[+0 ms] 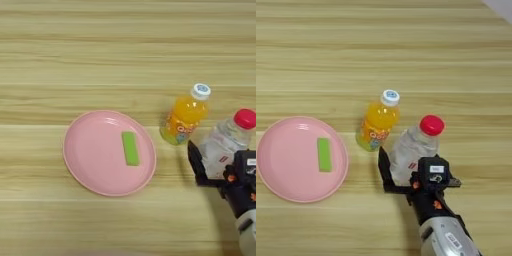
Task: Move the objects on the table
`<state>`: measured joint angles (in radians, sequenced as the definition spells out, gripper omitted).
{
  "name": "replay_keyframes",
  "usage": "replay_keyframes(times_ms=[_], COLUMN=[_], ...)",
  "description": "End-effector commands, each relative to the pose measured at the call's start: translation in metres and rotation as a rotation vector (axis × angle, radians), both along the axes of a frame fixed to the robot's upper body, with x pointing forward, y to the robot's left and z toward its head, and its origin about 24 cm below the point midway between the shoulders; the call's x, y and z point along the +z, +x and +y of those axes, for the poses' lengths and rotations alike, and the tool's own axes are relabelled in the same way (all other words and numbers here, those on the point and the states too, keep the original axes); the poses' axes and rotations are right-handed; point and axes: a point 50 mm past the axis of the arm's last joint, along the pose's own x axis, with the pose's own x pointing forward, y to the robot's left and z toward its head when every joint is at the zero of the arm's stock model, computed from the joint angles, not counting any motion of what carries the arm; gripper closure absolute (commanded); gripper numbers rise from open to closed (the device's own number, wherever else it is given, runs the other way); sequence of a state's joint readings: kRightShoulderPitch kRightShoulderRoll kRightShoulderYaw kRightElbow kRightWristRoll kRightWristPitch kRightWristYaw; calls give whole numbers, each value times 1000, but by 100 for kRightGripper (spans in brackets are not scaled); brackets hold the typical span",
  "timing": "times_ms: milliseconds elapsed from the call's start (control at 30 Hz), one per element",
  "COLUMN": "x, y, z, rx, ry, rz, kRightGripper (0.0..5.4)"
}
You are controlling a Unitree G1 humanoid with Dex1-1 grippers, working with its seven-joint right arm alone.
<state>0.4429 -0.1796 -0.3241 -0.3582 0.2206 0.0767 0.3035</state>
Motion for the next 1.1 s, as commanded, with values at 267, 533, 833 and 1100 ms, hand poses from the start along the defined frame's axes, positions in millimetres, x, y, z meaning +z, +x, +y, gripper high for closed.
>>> replay_keyframes(times_ms=[267, 533, 833, 1100], x=[35, 52, 60, 76], y=[2, -1, -3, -6], z=[-2, 4, 2, 4], rx=[-17, -16, -25, -32], ry=[-69, -99, -116, -134], rz=[-135, -189, -200, -254], kRightGripper=[3, 3, 3, 3])
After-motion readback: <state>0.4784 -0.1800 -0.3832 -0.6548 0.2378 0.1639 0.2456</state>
